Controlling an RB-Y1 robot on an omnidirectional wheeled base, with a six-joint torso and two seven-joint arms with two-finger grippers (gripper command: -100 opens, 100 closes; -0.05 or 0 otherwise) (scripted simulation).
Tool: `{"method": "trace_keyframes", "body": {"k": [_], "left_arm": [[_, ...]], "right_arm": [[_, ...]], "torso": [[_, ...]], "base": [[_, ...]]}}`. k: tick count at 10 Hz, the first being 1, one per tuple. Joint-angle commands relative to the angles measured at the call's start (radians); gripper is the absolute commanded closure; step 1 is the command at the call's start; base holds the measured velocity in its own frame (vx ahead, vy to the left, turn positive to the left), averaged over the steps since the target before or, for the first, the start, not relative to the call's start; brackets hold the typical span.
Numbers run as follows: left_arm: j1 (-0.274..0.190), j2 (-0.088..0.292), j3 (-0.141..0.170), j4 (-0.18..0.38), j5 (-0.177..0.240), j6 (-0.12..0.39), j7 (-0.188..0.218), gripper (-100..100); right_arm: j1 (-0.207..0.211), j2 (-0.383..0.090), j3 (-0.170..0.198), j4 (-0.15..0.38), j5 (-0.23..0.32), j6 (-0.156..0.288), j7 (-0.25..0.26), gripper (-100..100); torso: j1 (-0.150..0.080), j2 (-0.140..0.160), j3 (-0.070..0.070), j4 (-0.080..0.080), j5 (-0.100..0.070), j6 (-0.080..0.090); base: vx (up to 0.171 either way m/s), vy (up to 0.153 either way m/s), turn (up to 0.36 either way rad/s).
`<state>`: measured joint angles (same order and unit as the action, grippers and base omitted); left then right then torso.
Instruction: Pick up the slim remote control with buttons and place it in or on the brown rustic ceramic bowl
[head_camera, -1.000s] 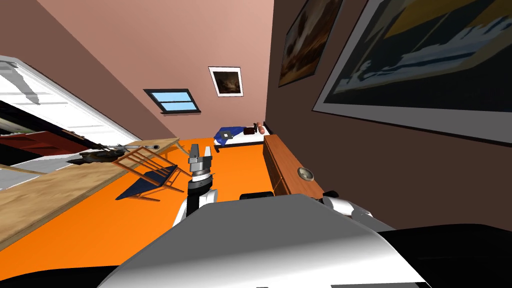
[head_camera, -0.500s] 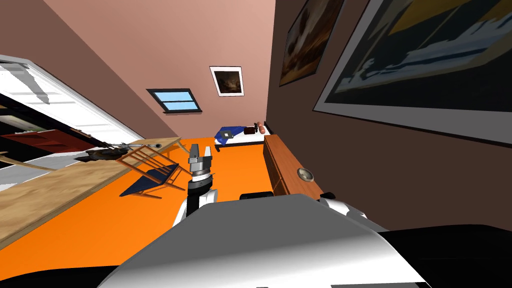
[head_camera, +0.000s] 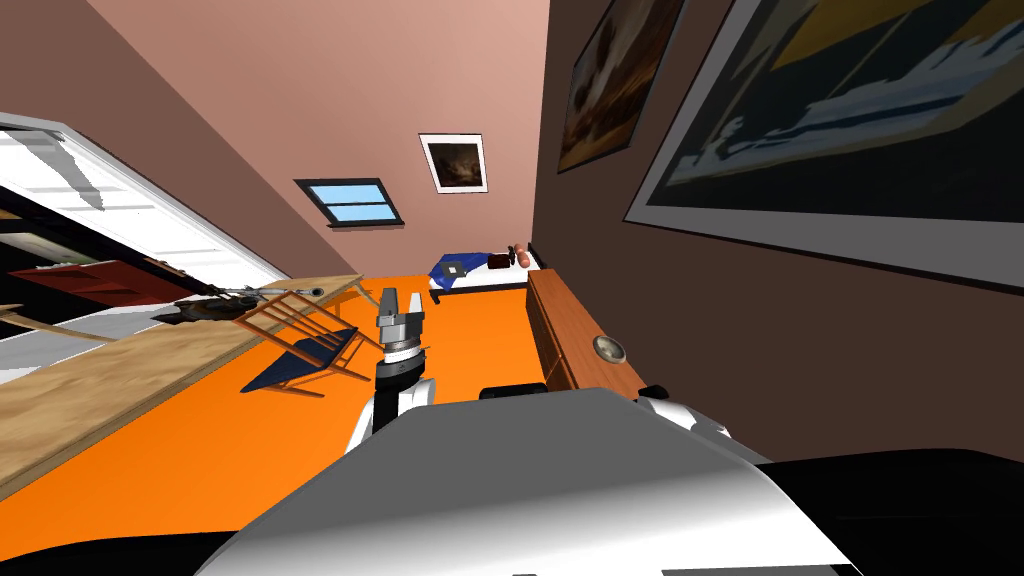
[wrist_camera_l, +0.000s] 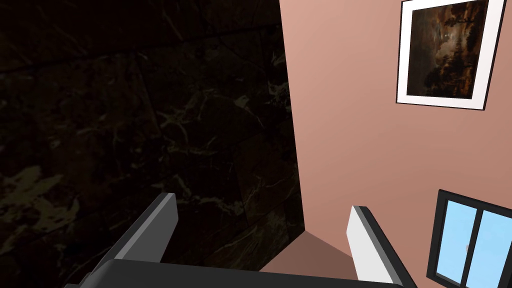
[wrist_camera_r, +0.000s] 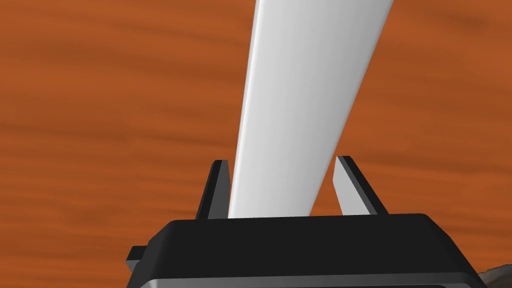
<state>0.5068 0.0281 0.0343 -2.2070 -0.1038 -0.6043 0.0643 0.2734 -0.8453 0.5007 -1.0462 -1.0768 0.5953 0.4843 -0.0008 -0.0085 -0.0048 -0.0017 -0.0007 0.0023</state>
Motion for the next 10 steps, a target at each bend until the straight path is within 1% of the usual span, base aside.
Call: {"method": "trace_keyframes", "body": {"k": [1, 2, 3, 4, 6, 7, 8, 9, 10], "left_arm": [[0.0, 0.0, 0.0, 0.0, 0.0, 0.0, 0.0, 0], [0.0, 0.0, 0.0, 0.0, 0.0, 0.0, 0.0, 0], [0.0, 0.0, 0.0, 0.0, 0.0, 0.0, 0.0, 0], [0.0, 0.0, 0.0, 0.0, 0.0, 0.0, 0.0, 0], [0.0, 0.0, 0.0, 0.0, 0.0, 0.0, 0.0, 0], [0.0, 0.0, 0.0, 0.0, 0.0, 0.0, 0.0, 0], [0.0, 0.0, 0.0, 0.0, 0.0, 0.0, 0.0, 0], [0.0, 0.0, 0.0, 0.0, 0.0, 0.0, 0.0, 0], [0.0, 0.0, 0.0, 0.0, 0.0, 0.0, 0.0, 0]], "right_arm": [[0.0, 0.0, 0.0, 0.0, 0.0, 0.0, 0.0, 100], [0.0, 0.0, 0.0, 0.0, 0.0, 0.0, 0.0, 100], [0.0, 0.0, 0.0, 0.0, 0.0, 0.0, 0.001, 0], [0.004, -0.036, 0.003, -0.021, -0.032, 0.015, 0.011, 100], [0.009, -0.072, 0.007, -0.044, -0.063, 0.03, 0.017, 100], [0.003, -0.058, 0.006, -0.029, -0.056, 0.023, 0.02, 100], [0.003, -0.06, 0.006, -0.031, -0.057, 0.026, 0.021, 0], [0.001, -0.102, -0.007, -0.022, -0.065, 0.031, 0.02, 100], [0.001, -0.12, -0.011, -0.017, -0.07, 0.035, 0.021, 100]], "torso": [[0.0, 0.0, 0.0, 0.0, 0.0, 0.0], [0.0, 0.0, 0.0, 0.0, 0.0, 0.0], [0.0, 0.0, 0.0, 0.0, 0.0, 0.0], [0.0, 0.0, 0.0, 0.0, 0.0, 0.0], [0.003, -0.001, -0.001, 0.0, 0.001, 0.0], [0.004, -0.002, -0.001, 0.0, 0.001, 0.0], [0.003, -0.001, -0.001, 0.0, 0.001, 0.0], [0.001, -0.001, 0.0, 0.0, 0.001, 0.0], [0.001, 0.0, 0.0, 0.0, 0.003, 0.001]], "base": [[0.0, 0.0, 0.0], [0.0, 0.0, 0.0], [0.0, 0.0, 0.0], [0.013, 0.037, -0.031], [0.018, 0.055, -0.033], [0.01, 0.026, -0.008], [0.002, 0.005, 0.0], [-0.005, 0.02, -0.019], [-0.007, 0.02, -0.028]]}}
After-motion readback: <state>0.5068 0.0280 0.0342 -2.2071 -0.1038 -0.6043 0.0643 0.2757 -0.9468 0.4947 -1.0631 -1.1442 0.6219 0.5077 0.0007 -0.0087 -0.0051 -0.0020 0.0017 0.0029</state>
